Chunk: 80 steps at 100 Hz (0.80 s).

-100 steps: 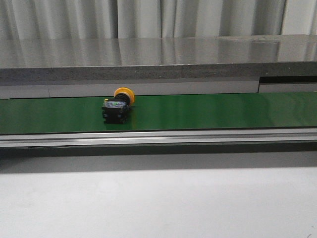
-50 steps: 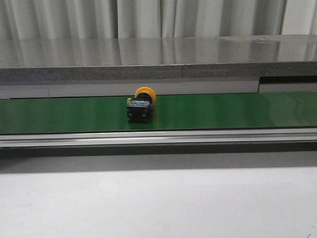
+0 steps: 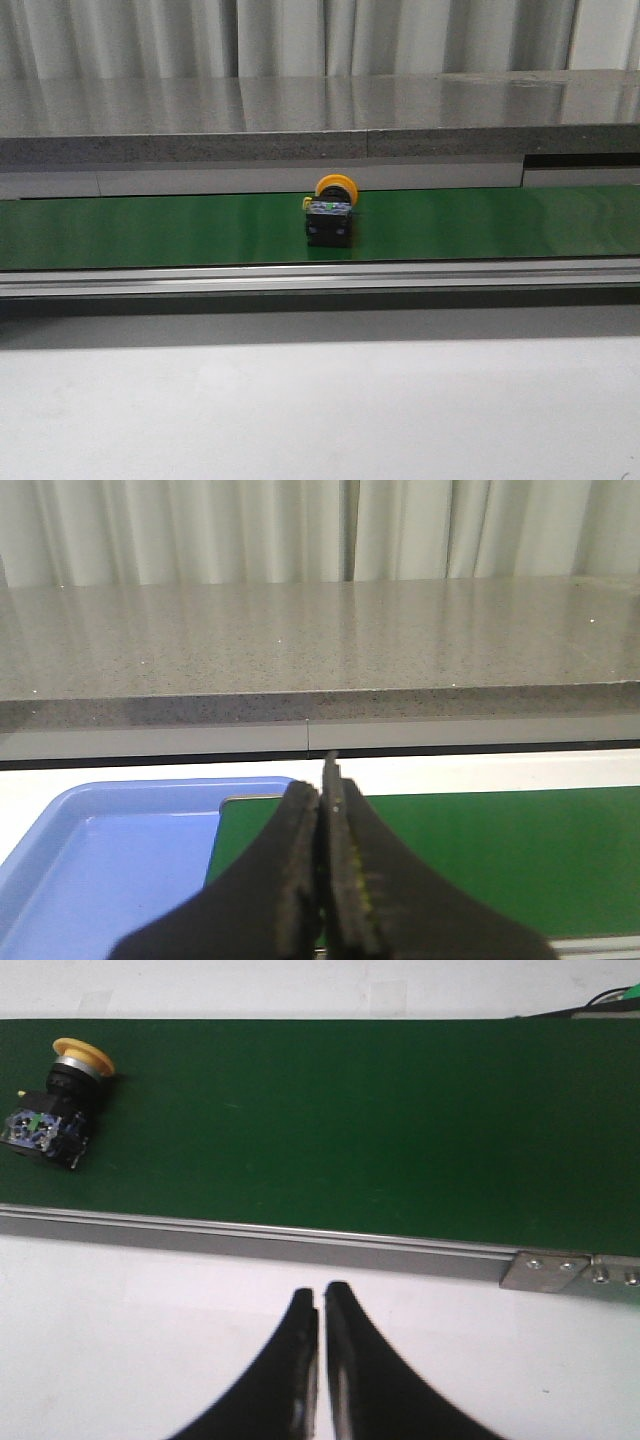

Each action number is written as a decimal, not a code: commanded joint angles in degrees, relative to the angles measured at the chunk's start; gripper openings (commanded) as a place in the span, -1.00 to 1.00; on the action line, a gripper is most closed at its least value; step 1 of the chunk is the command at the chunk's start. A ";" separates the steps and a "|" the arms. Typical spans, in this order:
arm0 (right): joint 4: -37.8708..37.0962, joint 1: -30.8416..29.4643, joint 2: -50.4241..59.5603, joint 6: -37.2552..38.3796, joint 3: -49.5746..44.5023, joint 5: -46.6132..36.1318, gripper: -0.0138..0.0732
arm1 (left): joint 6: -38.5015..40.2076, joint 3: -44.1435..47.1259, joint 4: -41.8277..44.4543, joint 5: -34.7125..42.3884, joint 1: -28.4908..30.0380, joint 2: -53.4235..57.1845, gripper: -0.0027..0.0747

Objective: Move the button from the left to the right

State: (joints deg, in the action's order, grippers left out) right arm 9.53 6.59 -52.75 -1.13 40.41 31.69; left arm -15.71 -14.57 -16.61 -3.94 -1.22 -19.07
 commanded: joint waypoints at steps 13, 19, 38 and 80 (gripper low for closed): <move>1.34 -0.16 0.18 -0.03 2.09 -4.01 0.34 | 0.01 -1.67 -0.40 4.67 -0.48 -0.42 -0.99; 2.01 -0.16 0.18 -0.03 2.09 -4.16 0.53 | 0.01 -1.67 -0.40 4.67 -0.48 -0.42 -0.99; 3.89 -0.16 0.05 -0.03 2.25 -4.04 0.60 | 0.01 -1.67 -0.40 4.67 -0.48 -0.42 -0.99; 3.94 -0.12 -13.59 -5.72 15.72 2.55 0.60 | 0.01 -1.67 -0.40 4.67 -0.48 -0.42 -0.98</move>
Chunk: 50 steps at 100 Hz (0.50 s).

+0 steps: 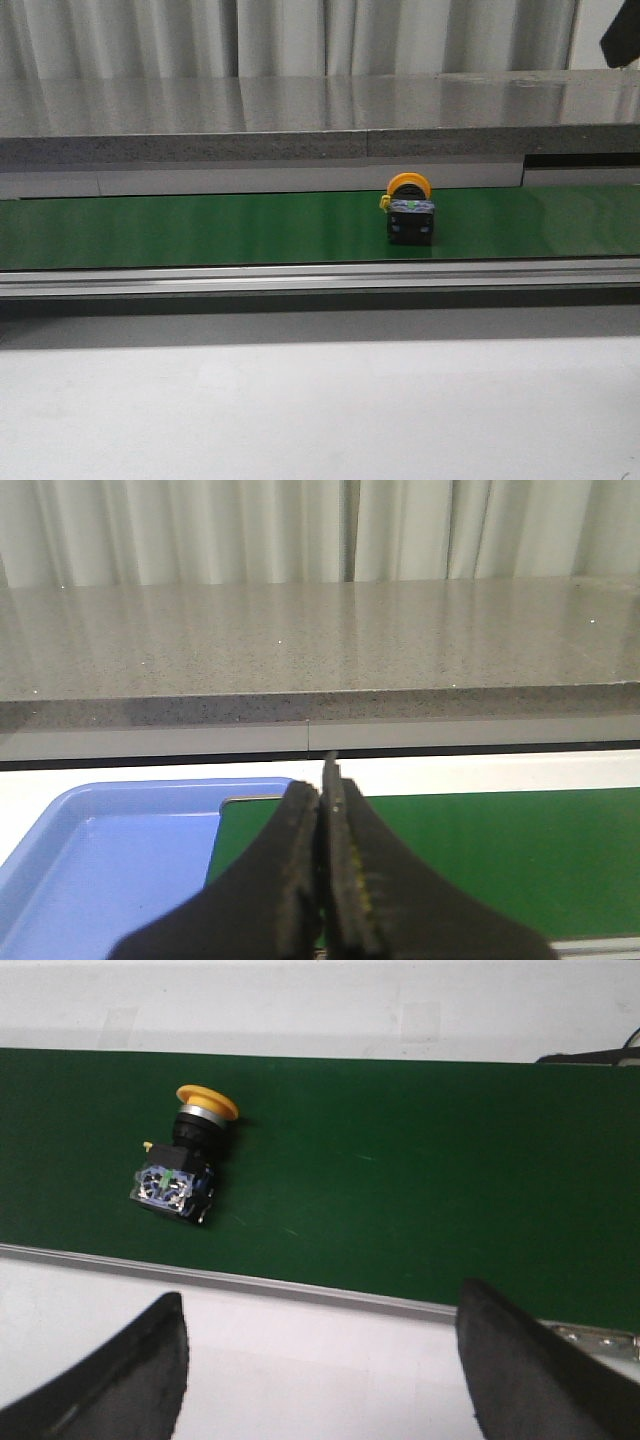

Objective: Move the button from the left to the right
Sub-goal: 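Lower the open right gripper onto the button and close it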

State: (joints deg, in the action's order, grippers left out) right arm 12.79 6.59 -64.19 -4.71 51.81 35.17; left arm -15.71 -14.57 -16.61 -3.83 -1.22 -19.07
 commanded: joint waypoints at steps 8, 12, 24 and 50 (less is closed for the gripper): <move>0.85 0.37 -5.51 -3.27 7.00 0.22 0.60 | 0.01 -1.67 -0.40 4.56 -0.48 -0.42 -0.99; 0.85 0.85 -7.24 -3.78 8.10 0.49 0.60 | 0.01 -1.67 -0.40 4.56 -0.48 -0.42 -0.99; 0.96 2.74 -11.70 -4.91 10.46 0.16 0.60 | 0.01 -1.67 -0.40 4.56 -0.48 -0.42 -0.99; 0.96 4.43 -20.53 -5.12 13.88 -1.12 0.60 | 0.01 -1.67 -0.40 4.56 -0.48 -0.42 -0.99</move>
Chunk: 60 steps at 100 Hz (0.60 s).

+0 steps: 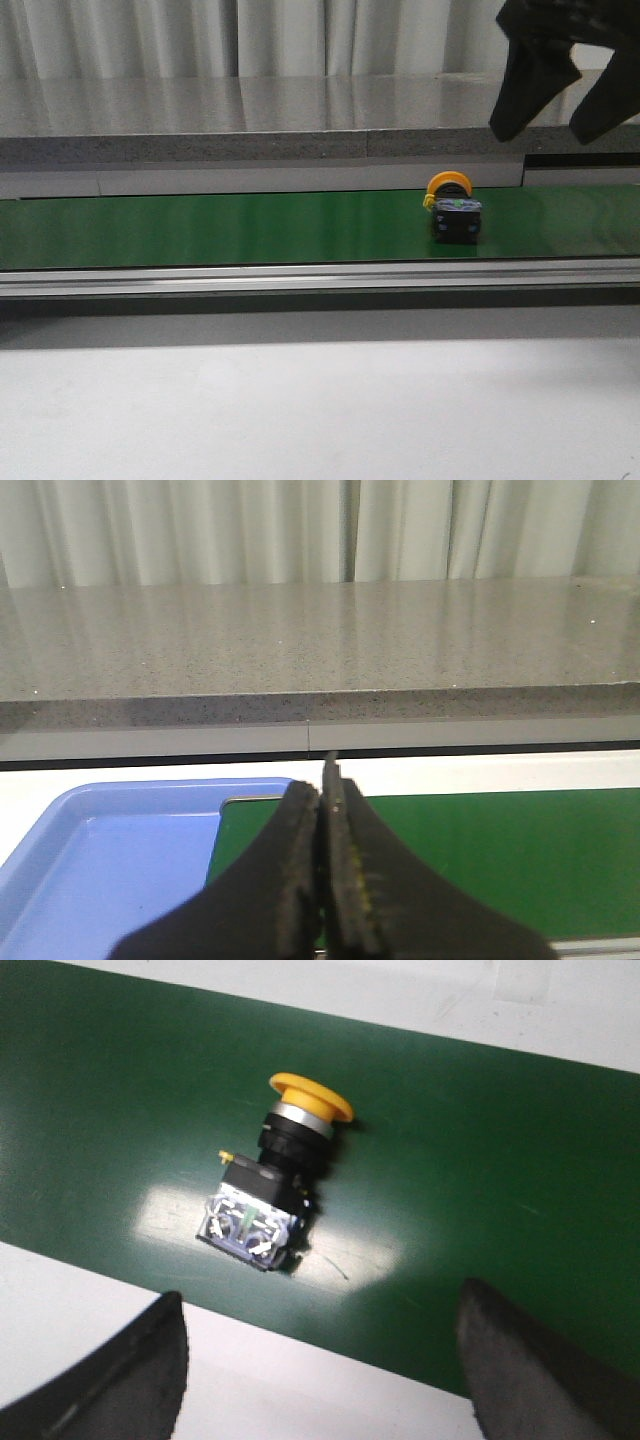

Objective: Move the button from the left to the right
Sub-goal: 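Lower the open right gripper onto the button and close it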

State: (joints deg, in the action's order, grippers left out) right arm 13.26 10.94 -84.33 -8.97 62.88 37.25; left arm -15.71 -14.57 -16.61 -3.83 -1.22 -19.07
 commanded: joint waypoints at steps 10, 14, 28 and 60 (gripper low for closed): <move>0.49 0.08 -3.02 -1.03 4.02 -3.45 0.60 | 0.01 -1.67 -0.40 4.56 -0.48 -0.42 -0.99; 0.49 0.08 -3.68 -1.03 4.52 -3.58 0.60 | 0.01 -1.67 -0.40 4.56 -0.48 -0.42 -0.99; 0.49 0.08 -5.70 -1.15 5.26 -4.77 0.60 | 0.01 -1.67 -0.40 4.56 -0.48 -0.42 -0.99; -2.17 0.08 -10.57 -2.55 5.69 -4.78 0.60 | 0.01 -1.67 -0.40 4.56 -0.48 -0.42 -0.99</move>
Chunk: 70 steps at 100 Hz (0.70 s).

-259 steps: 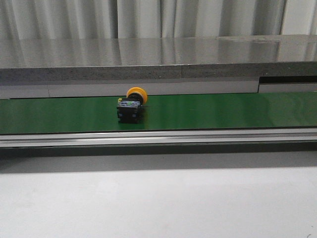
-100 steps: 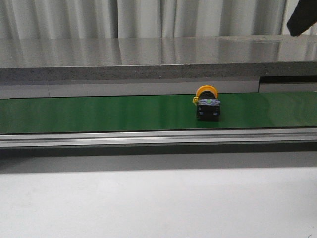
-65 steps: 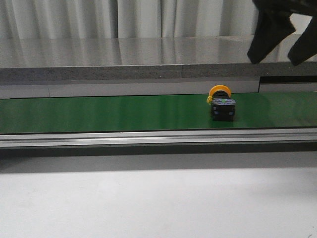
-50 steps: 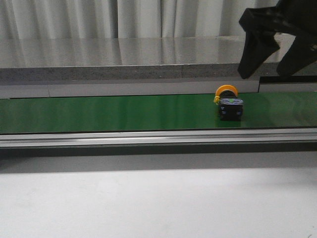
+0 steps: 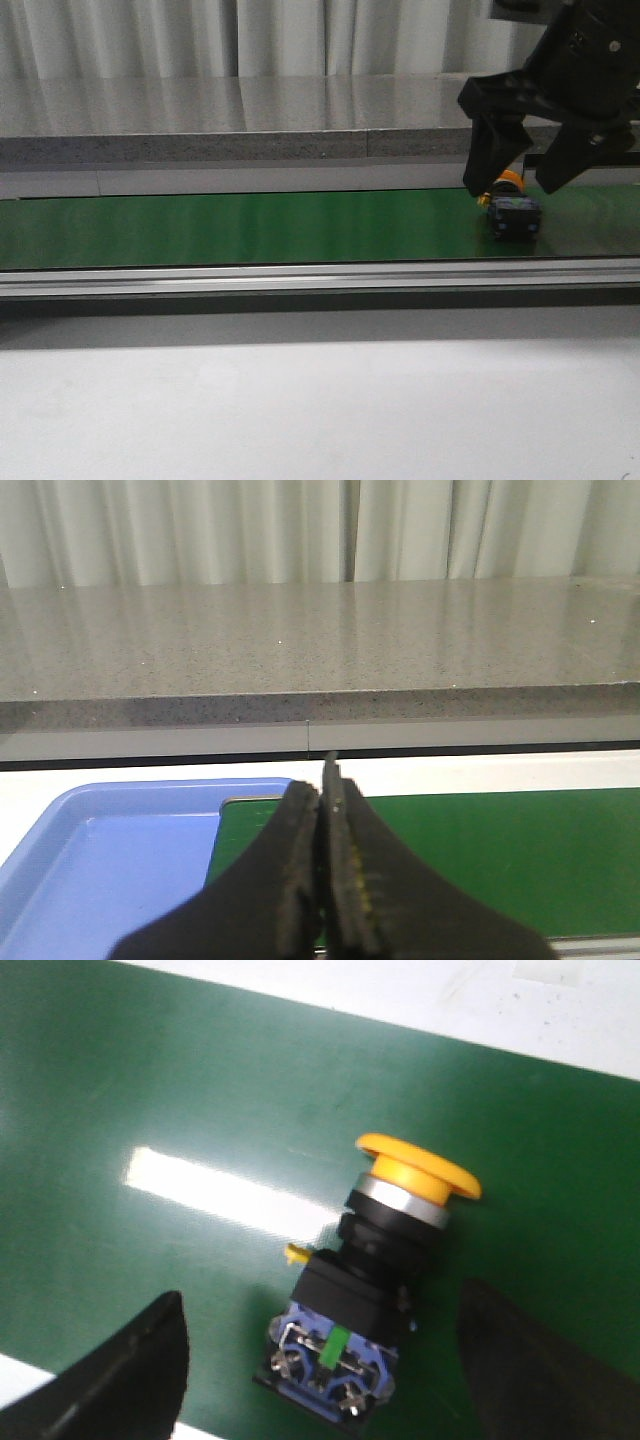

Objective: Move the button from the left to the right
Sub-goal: 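Lower the open right gripper onto the button and close it, then lift the button off the belt and carry it over the green tray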

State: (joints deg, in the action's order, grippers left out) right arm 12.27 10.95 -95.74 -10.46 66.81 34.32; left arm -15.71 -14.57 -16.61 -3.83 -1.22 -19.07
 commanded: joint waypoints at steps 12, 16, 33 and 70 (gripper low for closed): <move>-1.25 0.07 -0.54 -1.06 1.76 -1.43 0.55 | 0.01 -1.67 -0.40 4.56 -0.48 -0.42 -0.99; -1.25 0.07 -0.57 -1.06 1.76 -1.43 0.52 | 0.01 -1.67 -0.40 4.56 -0.48 -0.42 -0.99; -1.50 0.02 -0.57 -1.05 1.76 -1.35 0.24 | 0.01 -1.67 -0.40 4.56 -0.48 -0.42 -0.98; -3.06 -0.15 -0.06 -1.05 1.76 1.44 -0.38 | 0.01 -1.67 -0.40 4.56 -0.48 -0.42 -0.99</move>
State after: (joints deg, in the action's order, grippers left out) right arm 8.83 10.84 -98.61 -10.87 67.07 36.05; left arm -15.71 -14.57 -16.61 -3.83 -1.22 -19.07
